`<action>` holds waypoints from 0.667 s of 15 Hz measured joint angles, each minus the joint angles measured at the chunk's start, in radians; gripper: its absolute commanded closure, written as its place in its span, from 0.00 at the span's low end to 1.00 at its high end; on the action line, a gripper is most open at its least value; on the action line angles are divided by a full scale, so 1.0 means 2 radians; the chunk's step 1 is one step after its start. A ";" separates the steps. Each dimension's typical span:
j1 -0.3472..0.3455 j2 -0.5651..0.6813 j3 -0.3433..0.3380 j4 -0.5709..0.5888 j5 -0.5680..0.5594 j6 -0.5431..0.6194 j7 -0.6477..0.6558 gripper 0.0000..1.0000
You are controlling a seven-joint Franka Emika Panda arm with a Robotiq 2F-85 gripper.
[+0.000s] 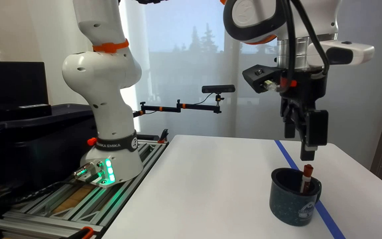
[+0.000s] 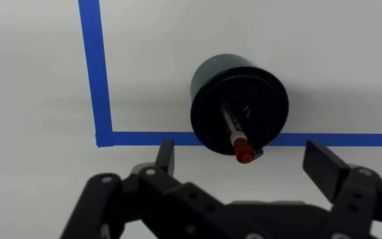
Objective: Move the sharpie to the table
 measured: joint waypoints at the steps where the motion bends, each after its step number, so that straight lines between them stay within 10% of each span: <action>1: -0.001 0.007 0.004 0.005 0.001 0.001 0.001 0.00; 10: -0.004 0.051 0.027 0.032 0.010 0.012 0.012 0.00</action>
